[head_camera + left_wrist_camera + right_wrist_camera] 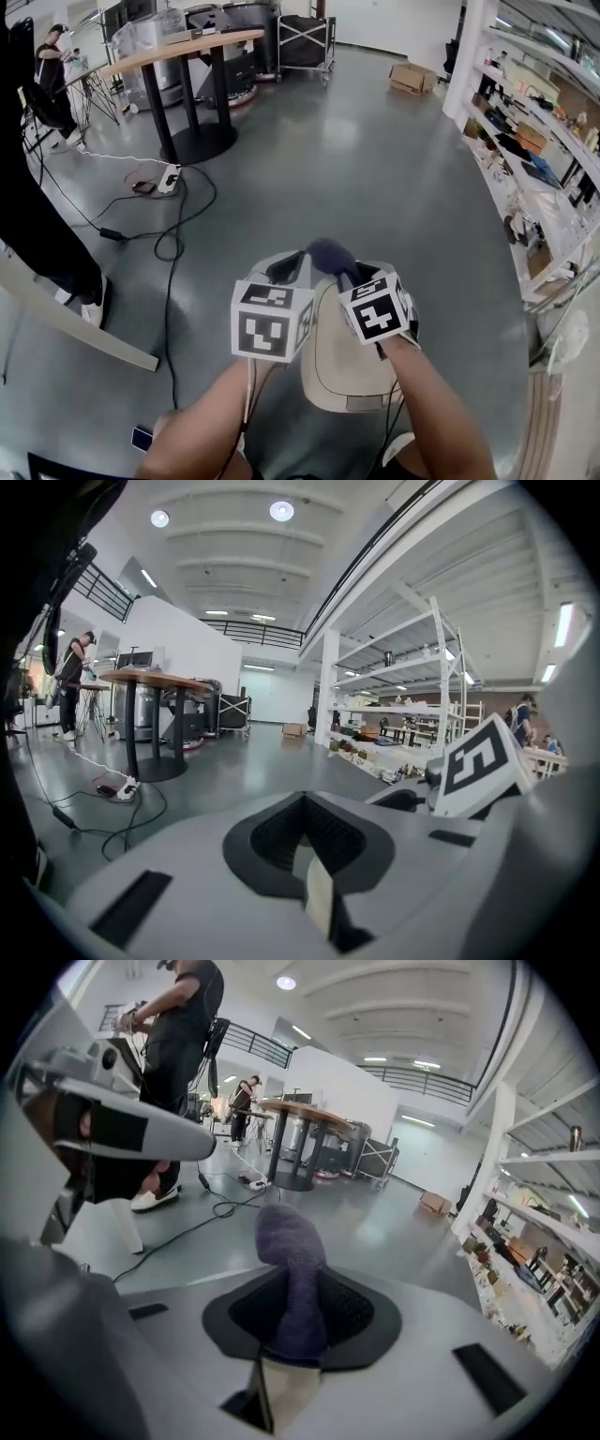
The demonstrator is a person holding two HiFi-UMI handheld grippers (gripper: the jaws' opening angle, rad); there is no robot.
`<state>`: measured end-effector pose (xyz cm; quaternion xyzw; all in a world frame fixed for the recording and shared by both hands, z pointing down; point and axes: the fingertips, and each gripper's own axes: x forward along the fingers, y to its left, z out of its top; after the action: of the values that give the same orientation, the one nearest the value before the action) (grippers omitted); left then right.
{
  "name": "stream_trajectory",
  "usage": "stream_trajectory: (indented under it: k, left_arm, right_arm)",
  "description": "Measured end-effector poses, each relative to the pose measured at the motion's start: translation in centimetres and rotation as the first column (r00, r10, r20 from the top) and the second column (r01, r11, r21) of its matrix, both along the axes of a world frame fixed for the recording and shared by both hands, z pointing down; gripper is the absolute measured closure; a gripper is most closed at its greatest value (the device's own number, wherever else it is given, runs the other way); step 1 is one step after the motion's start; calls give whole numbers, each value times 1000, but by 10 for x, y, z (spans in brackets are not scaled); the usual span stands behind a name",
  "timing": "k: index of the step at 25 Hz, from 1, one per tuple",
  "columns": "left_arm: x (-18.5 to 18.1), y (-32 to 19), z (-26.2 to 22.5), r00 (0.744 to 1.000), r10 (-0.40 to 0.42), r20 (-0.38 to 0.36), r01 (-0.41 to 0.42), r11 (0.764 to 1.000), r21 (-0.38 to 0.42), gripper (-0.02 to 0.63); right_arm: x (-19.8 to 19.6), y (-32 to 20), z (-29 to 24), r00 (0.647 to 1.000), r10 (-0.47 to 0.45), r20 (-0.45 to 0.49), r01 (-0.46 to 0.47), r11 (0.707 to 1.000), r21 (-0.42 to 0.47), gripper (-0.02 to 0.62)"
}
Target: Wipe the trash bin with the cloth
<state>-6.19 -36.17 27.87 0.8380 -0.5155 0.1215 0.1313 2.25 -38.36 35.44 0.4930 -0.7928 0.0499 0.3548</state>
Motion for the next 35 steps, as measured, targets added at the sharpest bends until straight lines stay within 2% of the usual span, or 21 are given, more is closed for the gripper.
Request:
stream_trajectory:
  k: [3,9,17,35]
  left_arm:
    - [-1,-3,1,1000,2,1,-2,1000,-1,609]
    - [-5,-10,9,1000,-7,17,7,1000,-17,609]
    - [3,-10,14,1000,4,3,-4,999,-40,609]
    - [16,-5,21,999,36,23,-35,998,-57,609]
  right_arm:
    - [-1,-5,8,1000,-10,-28,9,1000,-26,495]
    - [2,-12,15,1000,-13,2,13,998,-66,495]
    - [20,-16,16,1000,21,-1,-21,998,-62,495]
    - [68,-18,18,994,98,-40,-100,993,-58,495]
